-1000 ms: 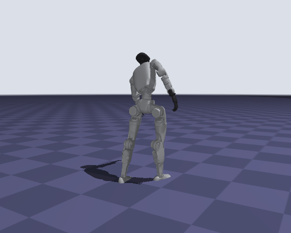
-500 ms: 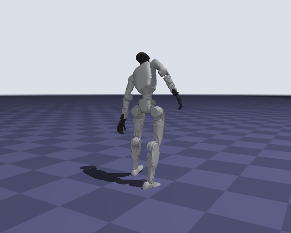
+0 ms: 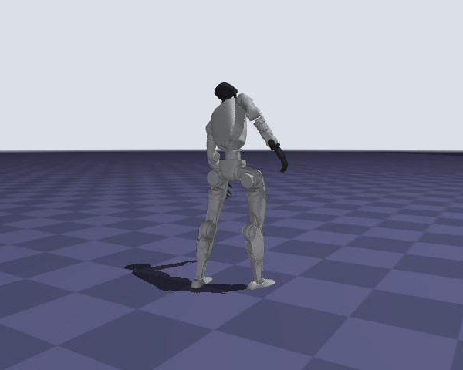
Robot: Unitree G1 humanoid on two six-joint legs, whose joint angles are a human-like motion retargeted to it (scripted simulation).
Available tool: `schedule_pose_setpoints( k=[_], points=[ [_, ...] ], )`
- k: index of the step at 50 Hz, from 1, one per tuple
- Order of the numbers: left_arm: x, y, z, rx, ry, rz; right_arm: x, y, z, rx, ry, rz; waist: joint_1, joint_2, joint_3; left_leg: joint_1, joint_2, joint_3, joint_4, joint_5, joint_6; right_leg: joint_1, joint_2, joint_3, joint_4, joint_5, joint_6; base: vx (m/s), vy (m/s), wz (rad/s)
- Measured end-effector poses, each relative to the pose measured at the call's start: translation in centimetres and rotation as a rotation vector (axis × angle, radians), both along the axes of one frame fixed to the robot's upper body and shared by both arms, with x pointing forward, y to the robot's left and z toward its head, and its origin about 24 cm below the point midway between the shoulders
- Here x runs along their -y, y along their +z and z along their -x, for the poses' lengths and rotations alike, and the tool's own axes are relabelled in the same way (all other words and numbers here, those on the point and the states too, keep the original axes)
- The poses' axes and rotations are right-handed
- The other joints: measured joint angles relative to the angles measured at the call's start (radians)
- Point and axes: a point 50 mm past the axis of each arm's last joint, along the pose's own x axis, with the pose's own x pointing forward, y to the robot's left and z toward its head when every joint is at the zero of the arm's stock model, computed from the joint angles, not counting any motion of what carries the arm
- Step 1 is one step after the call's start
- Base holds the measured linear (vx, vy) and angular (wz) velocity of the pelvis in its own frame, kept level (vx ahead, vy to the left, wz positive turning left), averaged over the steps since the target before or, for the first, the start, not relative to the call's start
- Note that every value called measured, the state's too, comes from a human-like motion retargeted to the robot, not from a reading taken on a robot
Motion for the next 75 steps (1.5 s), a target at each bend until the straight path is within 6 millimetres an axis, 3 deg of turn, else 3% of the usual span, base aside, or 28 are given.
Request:
schedule_pose_setpoints(
  k=[4, 8, 14, 19, 23, 26, 31, 33, 35, 39, 45, 48, 52, 54, 56, 58, 60, 65, 70, 75],
  points=[
    [-0.4, 2.2, -0.8, 0.123, 0.016, 0.040, 0.3, 0.1, -0.5, 0.016, -0.041, 0.010, -0.039, 0.005, -0.024, 0.010, -0.015, -0.022, 0.048, -0.056, 0.000, 0.010, -0.022, -0.036, -0.009, -0.010, 0.000, 0.42, -0.13, 0.22],
    [-0.5, -0.4, 1.0, 0.105, 0.057, 0.101, 1.0, 0.1, -0.7, 0.020, -0.083, 0.050, -0.052, 0.027, -0.046, -0.014, -0.042, -0.044, 0.186, -0.100, 0.045, 0.049, -0.069, -0.049, 0.015, -0.013, 0.000, 0.47, -0.07, 0.13],
    [-0.5, -7.6, 7.4, -0.113, 0.146, 0.186, 1.6, 0.4, -1.4, 0.029, -0.064, 0.096, 0.011, 0.032, -0.055, -0.169, -0.060, -0.079, 0.457, -0.102, 0.085, 0.083, -0.082, 0.004, 0.061, -0.088, 0.000, 0.41, -0.10, -0.38],
    [-0.4, -12.0, 13.2, -0.325, 0.218, 0.225, 1.9, 1.1, -2.0, 0.078, -0.047, 0.098, 0.049, 0.013, -0.067, -0.253, -0.028, 0.021, 0.252, 0.003, 0.063, 0.093, -0.077, 0.009, 0.063, -0.126, 0.000, 0.35, -0.02, -0.05],
    [0.3, -14.8, 17.8, -0.468, 0.317, 0.273, 2.2, 1.5, -2.1, 0.102, -0.027, 0.121, 0.075, 0.029, -0.063, -0.273, 0.018, 0.101, -0.010, 0.103, 0.010, 0.114, -0.039, 0.005, 0.082, -0.171, 0.000, 0.39, 0.09, -0.07],
    [1.2, -16.6, 21.2, -0.559, 0.397, 0.325, 2.5, 1.6, -2.3, 0.106, -0.010, 0.138, 0.096, 0.034, -0.060, -0.307, 0.047, 0.101, -0.030, 0.077, -0.023, 0.149, -0.024, 0.023, 0.102, -0.212, 0.000, 0.45, 0.21, -0.37],
    [2.6, -18.3, 25.3, -0.639, 0.526, 0.396, 2.7, 1.8, -2.3, 0.100, -0.004, 0.129, 0.109, 0.019, -0.075, -0.232, 0.042, 0.089, -0.030, 0.160, 0.002, 0.228, -0.048, 0.084, 0.147, -0.273, 0.000, 0.50, 0.36, -0.54],
    [2.8, -18.4, 25.5, -0.631, 0.552, 0.394, 2.7, 1.8, -2.1, 0.096, -0.020, 0.117, 0.100, 0.009, -0.056, -0.163, 0.010, 0.095, -0.030, 0.138, 0.024, 0.282, -0.085, 0.092, 0.169, -0.275, -0.005, 0.48, 0.45, -0.01],
    [2.2, -17.9, 24.1, -0.611, 0.536, 0.356, 2.0, 1.3, -1.6, 0.076, -0.044, 0.077, 0.086, 0.001, -0.056, -0.130, 0.002, 0.092, -0.030, 0.112, 0.030, 0.285, -0.091, 0.095, 0.207, -0.268, -0.044, 0.39, 0.30, 0.25],
    [0.4, -15.2, 17.9, -0.490, 0.421, 0.247, 1.0, 0.6, -0.4, 0.038, -0.040, 0.031, 0.045, 0.037, -0.044, -0.091, 0.027, 0.055, -0.030, 0.078, 0.020, 0.230, -0.057, 0.049, 0.308, -0.293, -0.105, 0.33, 0.17, 0.49],
    [-0.7, -6.9, 6.2, -0.211, 0.148, 0.071, -0.3, -0.3, 0.8, -0.029, 0.059, 0.023, -0.016, 0.035, -0.041, -0.070, 0.000, 0.018, -0.027, 0.042, 0.028, 0.117, -0.060, -0.022, 0.252, -0.277, -0.064, 0.29, 0.09, 0.37],
    [-0.5, -1.9, 1.6, -0.100, 0.037, -0.035, -0.8, -0.9, 1.2, -0.057, 0.063, 0.025, -0.031, 0.009, -0.035, -0.043, -0.040, 0.013, -0.025, 0.021, 0.040, 0.077, -0.062, 0.012, 0.148, -0.173, -0.027, 0.30, 0.03, 0.16],
    [0.6, 3.9, -2.5, 0.054, -0.054, -0.100, -1.3, -1.3, 1.7, -0.076, 0.049, 0.010, -0.031, 0.001, -0.029, -0.012, -0.042, 0.020, -0.013, -0.008, 0.019, 0.021, -0.010, 0.009, 0.024, 0.007, 0.000, 0.32, -0.18, -0.01],
    [1.2, 5.6, -3.6, 0.130, -0.074, -0.081, -1.4, -1.3, 1.7, -0.076, 0.044, 0.001, -0.033, 0.010, -0.030, -0.001, -0.034, 0.023, -0.008, -0.022, 0.000, 0.000, 0.022, -0.017, -0.005, 0.007, 0.000, 0.34, -0.25, -0.01],
    [1.7, 6.1, -4.2, 0.179, -0.087, -0.043, -1.3, -1.4, 1.7, -0.080, 0.037, 0.000, -0.046, 0.021, -0.038, 0.001, -0.046, 0.011, 0.006, -0.041, -0.006, -0.008, 0.026, -0.028, -0.011, -0.009, 0.000, 0.41, -0.10, 0.29],
    [2.0, 5.5, -4.2, 0.203, -0.083, 0.002, -1.2, -1.4, 1.6, -0.080, 0.025, 0.005, -0.061, 0.037, -0.038, 0.010, -0.069, -0.009, 0.029, -0.069, -0.001, 0.011, 0.008, -0.022, -0.011, -0.001, 0.000, 0.48, 0.05, 0.48],
    [2.1, 3.7, -3.5, 0.196, -0.062, 0.052, -0.6, -1.4, 1.4, -0.074, 0.011, 0.029, -0.069, 0.066, -0.015, 0.038, -0.086, -0.028, 0.073, -0.105, 0.008, 0.065, -0.016, -0.020, -0.010, -0.004, 0.000, 0.52, 0.09, 0.42],
    [2.6, -3.9, 0.5, 0.016, -0.002, 0.148, -0.5, -1.5, 0.3, -0.074, -0.005, 0.064, -0.034, 0.085, -0.032, -0.071, -0.113, -0.044, 0.315, -0.067, 0.072, 0.078, -0.067, 0.010, 0.038, -0.068, 0.000, 0.43, -0.09, -0.07],
    [2.7, -10.8, 7.5, -0.228, 0.056, 0.213, -0.1, -0.5, -1.6, -0.005, -0.015, 0.067, 0.036, 0.061, -0.041, -0.265, -0.100, -0.058, 0.475, -0.076, 0.084, 0.081, -0.077, 0.052, 0.050, -0.105, 0.000, 0.37, -0.10, -0.37],
    [2.8, -16.1, 16.8, -0.484, 0.182, 0.283, 0.5, 1.1, -3.3, 0.108, -0.027, 0.089, 0.077, 0.053, -0.030, -0.268, -0.032, 0.065, 0.108, 0.057, 0.047, 0.108, -0.058, 0.070, 0.068, -0.161, 0.000, 0.39, 0.06, -0.25]
  ],
)
